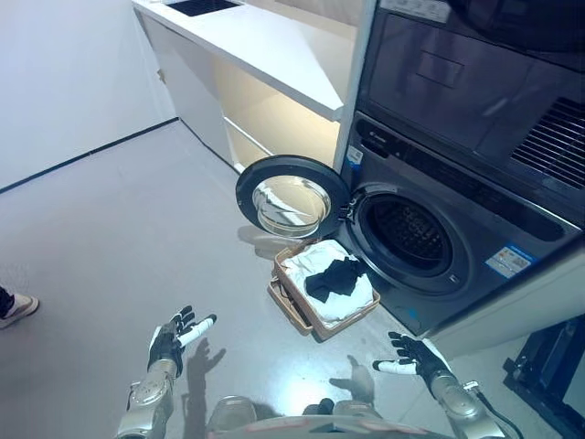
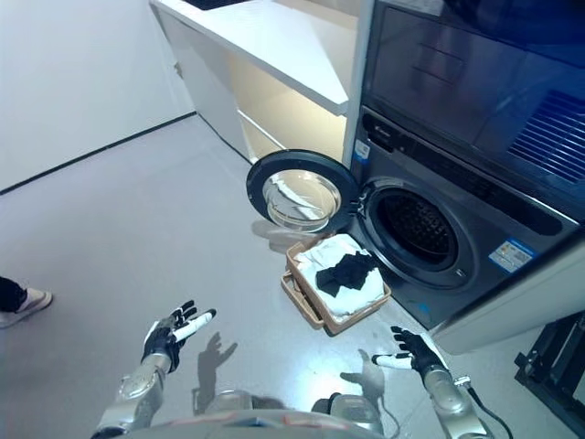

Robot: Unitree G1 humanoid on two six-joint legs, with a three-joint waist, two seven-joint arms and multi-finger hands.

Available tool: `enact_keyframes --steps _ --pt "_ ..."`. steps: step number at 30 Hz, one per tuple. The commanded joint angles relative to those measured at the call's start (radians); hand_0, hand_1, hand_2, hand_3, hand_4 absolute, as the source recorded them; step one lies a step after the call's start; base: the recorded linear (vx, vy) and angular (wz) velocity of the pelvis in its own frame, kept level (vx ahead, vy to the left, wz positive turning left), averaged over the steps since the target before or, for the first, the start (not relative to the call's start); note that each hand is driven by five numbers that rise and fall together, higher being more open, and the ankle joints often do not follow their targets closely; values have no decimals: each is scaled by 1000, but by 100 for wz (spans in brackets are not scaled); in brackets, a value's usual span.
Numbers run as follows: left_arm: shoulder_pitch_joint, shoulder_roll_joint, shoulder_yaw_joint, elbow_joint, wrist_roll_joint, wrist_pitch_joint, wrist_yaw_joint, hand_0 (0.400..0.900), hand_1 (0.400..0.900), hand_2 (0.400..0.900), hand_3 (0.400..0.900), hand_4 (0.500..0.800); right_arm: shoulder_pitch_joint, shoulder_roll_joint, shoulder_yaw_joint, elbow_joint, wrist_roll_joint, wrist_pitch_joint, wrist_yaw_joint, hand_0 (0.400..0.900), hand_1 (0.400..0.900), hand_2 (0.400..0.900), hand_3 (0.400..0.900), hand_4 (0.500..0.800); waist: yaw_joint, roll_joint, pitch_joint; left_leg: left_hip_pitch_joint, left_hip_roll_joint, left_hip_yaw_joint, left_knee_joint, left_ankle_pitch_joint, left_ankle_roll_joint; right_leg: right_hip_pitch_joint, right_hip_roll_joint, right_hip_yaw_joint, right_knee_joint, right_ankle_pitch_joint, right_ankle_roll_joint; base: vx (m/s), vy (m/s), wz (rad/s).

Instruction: Put the clothes in the basket into the washing machine.

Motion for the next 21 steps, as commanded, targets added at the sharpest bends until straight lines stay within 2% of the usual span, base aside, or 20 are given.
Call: enact_keyframes --steps 1,2,5,8,11,15,18,20,21 --pt "-24 55 28 -77 -20 -74 30 900 900 900 900 800 -20 -50 -23 -73 13 -72 -33 900 900 900 900 800 14 -10 -31 -108 93 -43 -312 284 1 5 45 40 90 -9 31 193 -15 -91" --pt "-23 55 44 -63 -27 -83 41 900 900 900 900 800 -35 -47 -9 -74 6 -74 -37 900 900 900 900 800 25 1 -19 -128 90 -58 -367 311 -8 16 60 73 99 -18 30 145 -2 -69" --pt "-20 51 61 -46 -33 -91 52 900 900 900 900 800 -50 -47 5 -71 3 -78 -39 900 900 900 900 800 37 13 -7 -126 83 -51 -421 321 -11 32 74 111 107 -31 31 156 18 -63" --pt "-15 43 76 -30 -38 -99 69 900 900 900 900 800 -72 -48 20 -62 -4 -79 -44 900 900 900 900 800 45 41 -3 -122 81 -29 -470 325 -16 52 89 154 114 -55 36 161 58 -63" --pt "-17 35 74 -26 -47 -113 87 900 900 900 900 800 -98 -54 32 -48 -9 -79 -47 900 900 900 900 800 50 73 -8 -124 75 -30 -478 321 -28 76 88 195 109 -89 47 178 140 -53" --pt "-44 31 56 -23 -69 -132 120 900 900 900 900 800 -136 -44 56 -41 -8 -74 -53 900 900 900 900 800 52 93 -22 -143 65 1 -424 308 -45 128 37 220 91 -129 74 190 219 -35" --pt "-84 42 26 -37 -79 -141 152 900 900 900 900 800 -179 -35 77 -44 -10 -69 -73 900 900 900 900 800 55 93 -24 -175 45 45 -382 256 -31 135 -44 208 100 -156 115 187 327 -21" --pt "-114 61 2 -46 -76 -137 162 900 900 900 900 800 -203 -23 87 -27 -9 -62 -85 900 900 900 900 800 68 73 -27 -223 5 99 -266 214 -36 162 -112 186 89 -114 152 268 265 -12" --pt "-127 78 -9 -51 -70 -140 162 900 900 900 900 800 -230 -14 101 -7 -5 -59 -88 900 900 900 900 800 79 63 -30 -242 -12 100 -240 194 -26 152 -136 193 90 -84 165 266 210 -12"
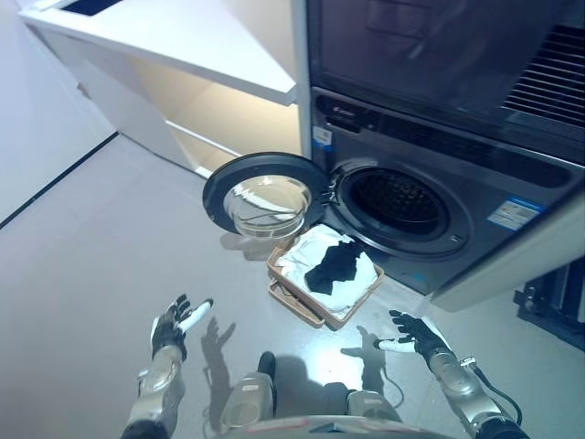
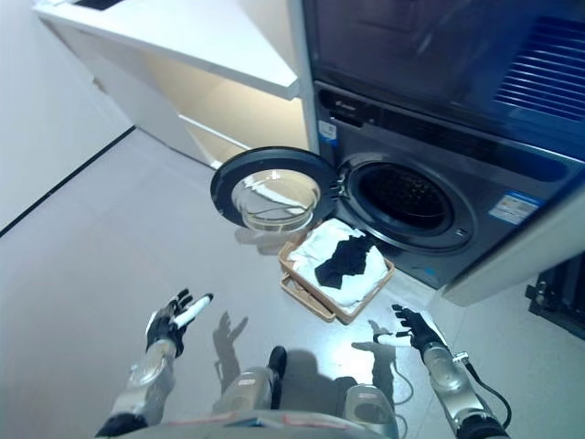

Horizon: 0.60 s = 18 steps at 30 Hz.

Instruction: Put the clothes in the basket into the washing machine.

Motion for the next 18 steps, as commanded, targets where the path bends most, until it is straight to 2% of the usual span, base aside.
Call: enact_keyframes --steps 1,7,10,12,14,16,17,18 --pt "-5 120 9 -85 0 -98 39 900 900 900 900 800 -102 -9 58 -41 -6 -59 -31 900 900 900 900 800 26 -38 -80 -116 14 23 -32 186 -47 154 -113 -34 -7 92 113 190 176 2" --pt "-44 146 -2 -85 7 -98 56 900 900 900 900 800 -135 -1 77 -60 1 -54 -31 900 900 900 900 800 41 -83 -103 -241 -26 65 -20 176 -38 107 -159 -92 -84 242 146 147 156 27" --pt "-44 147 -12 -90 20 -93 62 900 900 900 900 800 -150 -3 79 -66 7 -53 -41 900 900 900 900 800 50 -104 -106 -241 -53 79 -2 133 0 86 -194 -108 -76 350 157 198 192 -7" --pt "-45 149 -17 -85 26 -89 61 900 900 900 900 800 -161 -2 80 -56 15 -53 -46 900 900 900 900 800 53 -107 -100 -224 -75 83 14 92 37 53 -208 -94 3 432 144 192 236 -5" --pt "-48 150 -10 -78 24 -84 61 900 900 900 900 800 -178 2 85 -51 26 -53 -48 900 900 900 900 800 46 -96 -83 -188 -93 83 24 59 71 -6 -197 -65 142 510 106 143 241 1" --pt "-52 160 -1 -79 25 -85 66 900 900 900 900 800 -194 9 98 -51 29 -51 -47 900 900 900 900 800 41 -85 -64 -137 -99 91 15 39 92 -51 -208 -101 215 531 88 128 231 -11" --pt "-56 164 5 -80 23 -85 67 900 900 900 900 800 -204 14 105 -54 27 -48 -45 900 900 900 900 800 41 -84 -56 -104 -100 102 8 24 97 -73 -236 -147 205 526 84 147 171 -21" --pt "-61 168 12 -72 19 -87 68 900 900 900 900 800 -219 15 112 -56 27 -48 -45 900 900 900 900 800 37 -86 -52 -77 -101 108 -1 15 96 -93 -245 -174 170 514 84 152 95 -20"
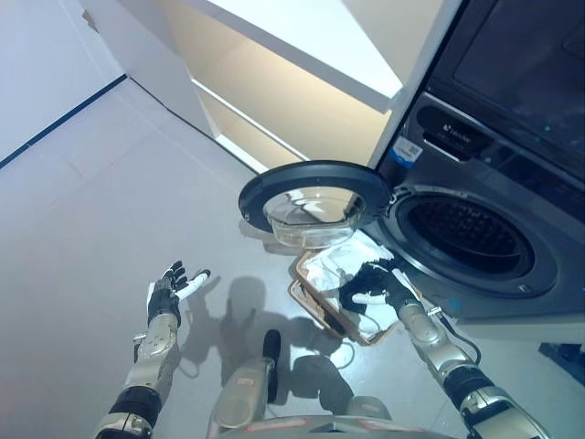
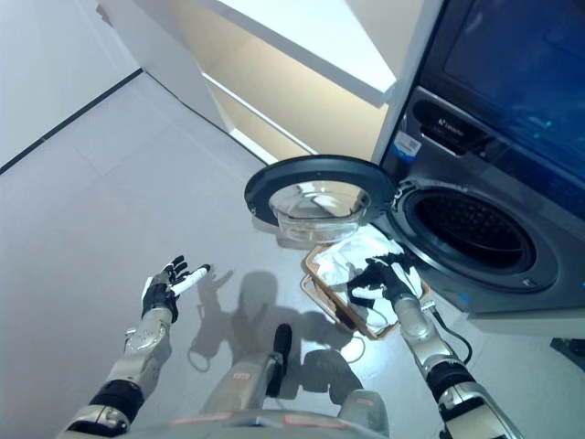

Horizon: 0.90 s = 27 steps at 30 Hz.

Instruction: Put the clothes in the basket into the washing machine.

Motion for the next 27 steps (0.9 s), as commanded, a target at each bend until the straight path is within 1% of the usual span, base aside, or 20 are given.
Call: enact_keyframes --steps 1,2,3,4,6,7,9,11,13,15,16,17,18,19,20,21,22,24,25,27 --pt "-5 71 57 -53 10 -76 23 900 900 900 900 800 -40 -41 36 -50 16 -47 -25 900 900 900 900 800 -8 11 -18 -45 10 -37 9 19 -25 -4 -69 -48 -91 284 -15 99 25 -10" --pt "-5 71 58 -53 10 -76 23 900 900 900 900 800 -41 -41 36 -50 17 -47 -25 900 900 900 900 800 -9 11 -14 -41 9 -38 10 17 -25 1 -69 -50 -91 282 -16 127 -5 -8" --pt "-15 68 61 -45 -6 -83 25 900 900 900 900 800 -68 -41 42 -35 17 -47 -27 900 900 900 900 800 -14 14 -5 -27 7 -38 10 -1 -30 -39 -67 -67 -177 241 -4 134 -35 5" --pt "-24 66 59 -33 -11 -85 26 900 900 900 900 800 -84 -39 46 -22 18 -46 -29 900 900 900 900 800 -25 14 7 -13 7 -42 18 -18 -34 -49 -67 -80 -226 224 3 188 -59 12" --pt "-35 67 60 -4 -18 -85 28 900 900 900 900 800 -98 -37 49 -16 16 -44 -29 900 900 900 900 800 -44 8 23 16 5 -48 26 -39 -43 -63 -59 -82 -313 217 19 173 -92 25" --pt "-45 68 61 15 -23 -84 28 900 900 900 900 800 -104 -38 50 -7 16 -45 -30 900 900 900 900 800 -56 0 28 32 2 -51 23 -50 -50 -90 -54 -76 -359 222 28 190 -126 31" --pt "-46 70 66 13 -25 -85 32 900 900 900 900 800 -113 -38 55 -2 13 -42 -32 900 900 900 900 800 -73 -6 42 67 8 -58 29 -72 -62 -103 -53 -74 -406 254 46 196 -159 34" --pt "-40 69 72 -1 -33 -90 37 900 900 900 900 800 -130 -40 57 23 10 -39 -32 900 900 900 900 800 -79 -10 49 100 18 -70 27 -89 -77 -122 -49 -72 -432 277 54 195 -210 28" --pt "-35 70 76 -3 -43 -92 40 900 900 900 900 800 -154 -40 63 44 7 -35 -31 900 900 900 900 800 -80 -14 55 118 36 -82 30 -103 -92 -143 -50 -70 -424 298 63 154 -272 25" --pt "-56 73 66 -2 -54 -92 44 900 900 900 900 800 -192 -46 81 55 8 -35 -36 900 900 900 900 800 -79 -16 76 102 54 -100 74 -128 -106 -180 -46 -58 -390 295 64 33 -301 31" --pt "-89 79 47 0 -50 -92 55 900 900 900 900 800 -214 -63 92 62 7 -36 -40 900 900 900 900 800 -79 -19 89 59 62 -115 141 -158 -114 -193 -52 -58 -376 264 62 8 -340 47" --pt "-111 82 33 12 -41 -87 58 900 900 900 900 800 -215 -62 95 65 9 -38 -43 900 900 900 900 800 -84 -23 95 47 75 -115 169 -174 -121 -194 -37 -61 -377 249 52 -2 -325 52" --pt "-142 76 5 34 -33 -87 60 900 900 900 900 800 -230 -69 102 97 11 -44 -51 900 900 900 900 800 -86 -9 107 14 85 -131 218 -181 -122 -228 -18 -58 -325 218 45 48 -289 48" --pt "-178 76 -24 72 -41 -80 56 900 900 900 900 800 -259 -76 126 108 0 -40 -50 900 900 900 900 800 -92 -2 114 12 92 -144 197 -167 -129 -243 -5 -65 -292 203 41 61 -234 40" --pt "-202 62 -46 109 -40 -68 46 900 900 900 900 800 -270 -73 132 118 -6 -37 -53 900 900 900 900 800 -98 1 119 28 103 -148 160 -153 -138 -244 2 -75 -279 193 35 84 -228 36" --pt "-231 53 -76 173 -7 -60 44 900 900 900 900 800 -279 -69 124 130 6 -42 -64 900 900 900 900 800 -107 6 130 31 114 -144 128 -127 -147 -251 4 -89 -281 197 33 25 -186 21" --pt "-265 52 -114 190 35 -57 57 900 900 900 900 800 -298 -69 117 127 25 -48 -81 900 900 900 900 800 -119 18 146 23 130 -132 90 -98 -157 -276 4 -102 -290 206 34 -78 -155 6" --pt "-328 50 -149 202 66 -55 81 900 900 900 900 800 -335 -76 131 119 40 -57 -105 900 900 900 900 800 -135 36 170 -15 147 -108 49 -70 -168 -332 8 -100 -310 219 36 -145 -97 -15" --pt "-380 47 -182 228 94 -49 98 900 900 900 900 800 -365 -79 148 118 36 -61 -126 900 900 900 900 800 -142 45 186 -35 150 -95 35 -56 -174 -354 10 -96 -324 228 38 -113 -74 -29" --pt "-446 42 -210 271 110 -47 109 900 900 900 900 800 -407 -75 166 125 41 -73 -151 900 900 900 900 800 -156 58 211 -57 153 -75 25 -50 -177 -411 18 -78 -330 244 41 -60 -46 -46"
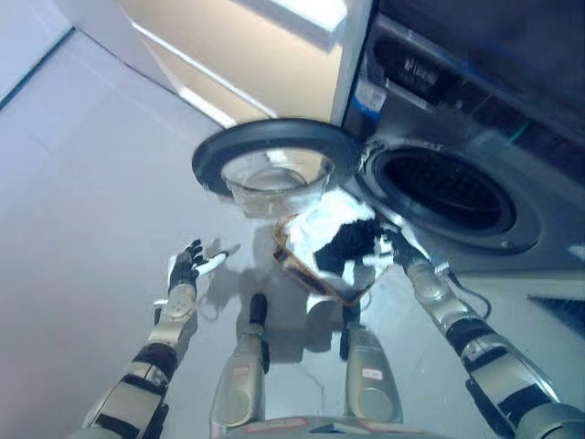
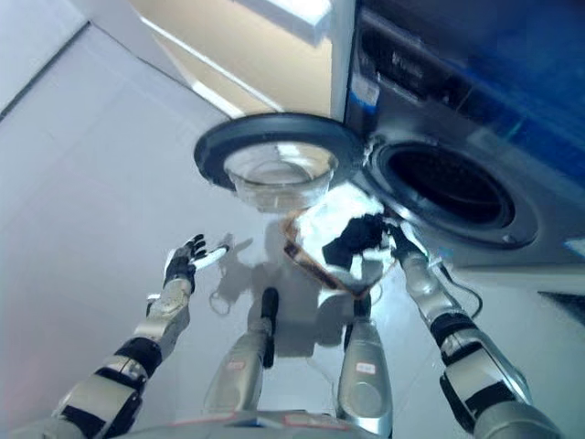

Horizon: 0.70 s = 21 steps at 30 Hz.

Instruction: Put the clothes in the basket into the washing machine.

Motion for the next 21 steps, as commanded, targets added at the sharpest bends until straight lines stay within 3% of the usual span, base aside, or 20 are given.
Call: enact_keyframes --steps 1,7,11,16,21 --pt "-130 53 11 47 76 -38 55 900 900 900 900 800 -36 14 55 -41 33 -53 -74 900 900 900 900 800 -18 -42 7 55 41 16 129 -143 -26 -66 -44 72 -137 220 59 -51 -19 -55" --pt "-281 41 -25 84 59 -45 65 900 900 900 900 800 -107 33 100 -35 19 -68 -122 900 900 900 900 800 -62 -7 65 -25 54 82 151 -149 -30 -255 -9 148 -78 235 66 -61 -26 -47" --pt "-365 21 -29 93 37 -49 82 900 900 900 900 800 -127 41 114 -52 20 -81 -154 900 900 900 900 800 -96 0 106 -116 59 109 265 -206 -22 -389 26 200 29 212 67 -56 -43 -42" --pt "-446 11 -51 120 50 -51 105 900 900 900 900 800 -135 63 123 -53 33 -102 -194 900 900 900 900 800 -125 5 108 -202 63 125 346 -247 -16 -499 50 240 106 189 63 16 -52 -18" --pt "-500 -1 -85 129 100 -47 118 900 900 900 900 800 -140 75 118 -53 58 -119 -214 900 900 900 900 800 -149 25 108 -254 63 138 355 -243 -24 -573 57 260 139 176 53 37 -27 -5"
